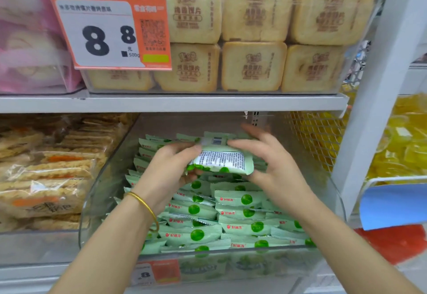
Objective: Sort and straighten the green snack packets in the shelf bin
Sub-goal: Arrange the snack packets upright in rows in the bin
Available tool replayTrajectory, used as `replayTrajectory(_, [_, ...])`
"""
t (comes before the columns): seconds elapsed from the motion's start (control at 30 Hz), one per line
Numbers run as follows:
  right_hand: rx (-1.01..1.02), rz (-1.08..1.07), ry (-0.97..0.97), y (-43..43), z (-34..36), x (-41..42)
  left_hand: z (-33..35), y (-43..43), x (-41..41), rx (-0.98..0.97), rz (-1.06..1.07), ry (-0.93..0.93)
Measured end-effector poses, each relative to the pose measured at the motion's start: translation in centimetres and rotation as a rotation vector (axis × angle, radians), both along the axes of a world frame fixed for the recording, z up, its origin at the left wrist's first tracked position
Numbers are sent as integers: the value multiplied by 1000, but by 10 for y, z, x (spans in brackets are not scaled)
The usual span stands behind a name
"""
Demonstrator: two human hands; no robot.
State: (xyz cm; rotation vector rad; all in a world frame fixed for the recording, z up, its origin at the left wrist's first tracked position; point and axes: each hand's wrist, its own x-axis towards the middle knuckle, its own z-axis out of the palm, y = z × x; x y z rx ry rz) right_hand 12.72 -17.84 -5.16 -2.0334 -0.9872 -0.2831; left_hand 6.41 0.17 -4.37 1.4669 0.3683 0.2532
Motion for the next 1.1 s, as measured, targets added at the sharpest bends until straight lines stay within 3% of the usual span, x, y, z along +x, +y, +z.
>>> replayTrajectory(0.1, [36,-190,-174,5,-2,6,2,-2,11,-33,12,1])
replayTrajectory(0.27, [-8,-280,-206,5,2,11,-7,4,17,679,126,-35])
replayTrajectory(0.33, [-124,-281,-245,7,4,8,-12,3,18,777,57,-22])
replayTrajectory(0.5, [-418,-281,-327,13,13,4,-17,2,21,829,9,6])
replayTrajectory(0.73, [-615,-273,-339,36,8,14,-19,1,17,912,-10,6])
replayTrajectory(0.87, [-635,-232,-252,41,2,16,-20,3,14,919,-17,7])
replayTrajectory(0.97, [-558,-290,-311,34,6,14,-19,2,14,927,-28,-3])
replayTrajectory(1.1, [-601,-318,-296,33,3,19,-17,-3,17,930,-34,-27])
